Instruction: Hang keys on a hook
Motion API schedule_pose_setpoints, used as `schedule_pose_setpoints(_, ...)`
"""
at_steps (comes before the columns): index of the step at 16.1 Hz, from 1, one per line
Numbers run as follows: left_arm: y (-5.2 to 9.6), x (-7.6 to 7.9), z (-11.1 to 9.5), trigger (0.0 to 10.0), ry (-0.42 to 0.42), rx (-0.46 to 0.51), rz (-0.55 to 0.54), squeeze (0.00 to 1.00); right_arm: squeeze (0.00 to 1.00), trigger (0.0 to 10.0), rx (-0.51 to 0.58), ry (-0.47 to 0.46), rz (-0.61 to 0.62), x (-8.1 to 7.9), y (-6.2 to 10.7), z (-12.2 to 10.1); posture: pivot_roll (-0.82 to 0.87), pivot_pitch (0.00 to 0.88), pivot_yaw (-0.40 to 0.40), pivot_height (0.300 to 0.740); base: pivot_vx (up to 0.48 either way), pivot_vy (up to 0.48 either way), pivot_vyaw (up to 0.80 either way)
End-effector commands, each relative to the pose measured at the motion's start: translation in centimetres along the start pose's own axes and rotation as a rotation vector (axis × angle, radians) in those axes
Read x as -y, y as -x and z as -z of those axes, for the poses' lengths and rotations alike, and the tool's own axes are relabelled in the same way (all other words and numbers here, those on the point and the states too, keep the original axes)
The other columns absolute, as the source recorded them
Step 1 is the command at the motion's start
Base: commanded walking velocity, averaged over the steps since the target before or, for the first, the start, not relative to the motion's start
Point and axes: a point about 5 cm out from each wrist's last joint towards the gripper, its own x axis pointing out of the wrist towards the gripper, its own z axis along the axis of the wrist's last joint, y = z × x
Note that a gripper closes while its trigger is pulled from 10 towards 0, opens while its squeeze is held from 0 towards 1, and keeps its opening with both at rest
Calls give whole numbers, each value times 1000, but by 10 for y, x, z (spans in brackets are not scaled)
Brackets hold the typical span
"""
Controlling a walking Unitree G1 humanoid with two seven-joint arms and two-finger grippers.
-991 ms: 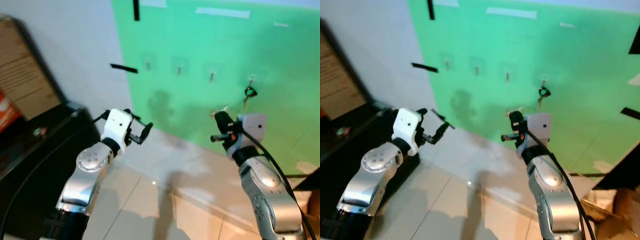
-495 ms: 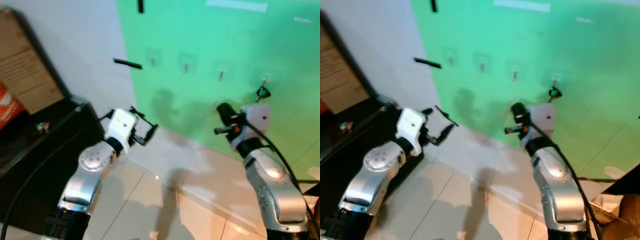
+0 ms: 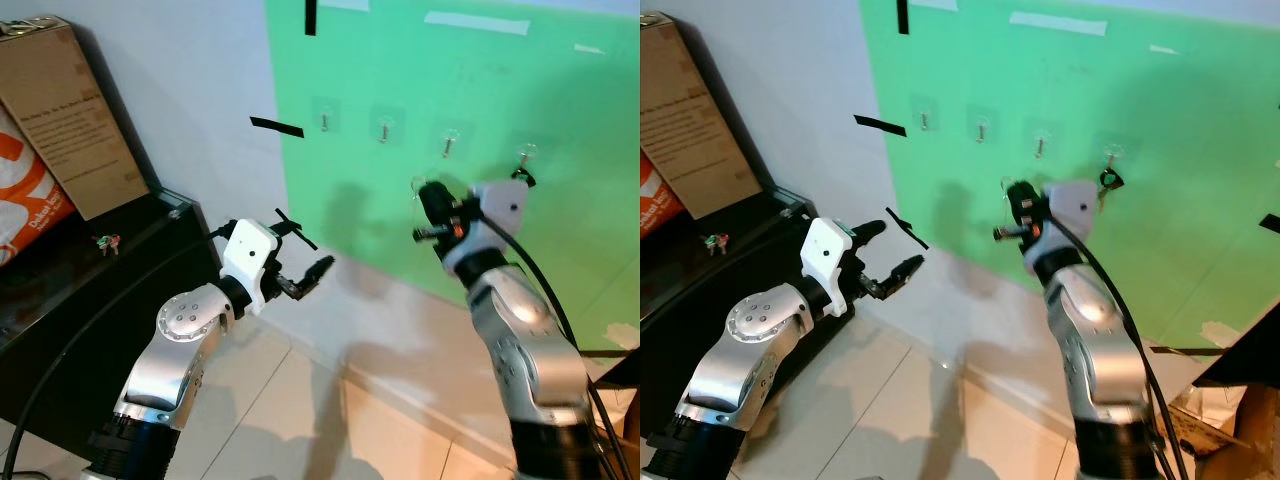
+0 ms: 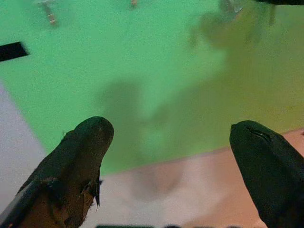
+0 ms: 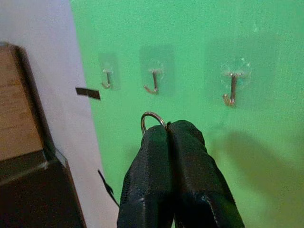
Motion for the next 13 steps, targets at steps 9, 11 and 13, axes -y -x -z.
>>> schedule_pose_setpoints(9, -1, -1, -6, 10000, -16, 6, 22, 0, 0, 10000, 69, -19, 73, 15, -36, -19, -55, 0, 50, 740, 0, 0, 0)
schedule_pose_setpoints(11, -2, 1, -4, 10000, -9, 7, 16, 0, 0, 10000, 86, -22, 70, 17, -37, -22, -53, 0, 34, 740, 0, 0, 0)
schedule_pose_setpoints(13, -2, 2, -3, 10000, -4, 9, 11, 0, 0, 10000, 101, -36, 71, 19, -38, -25, -51, 0, 23, 740, 0, 0, 0)
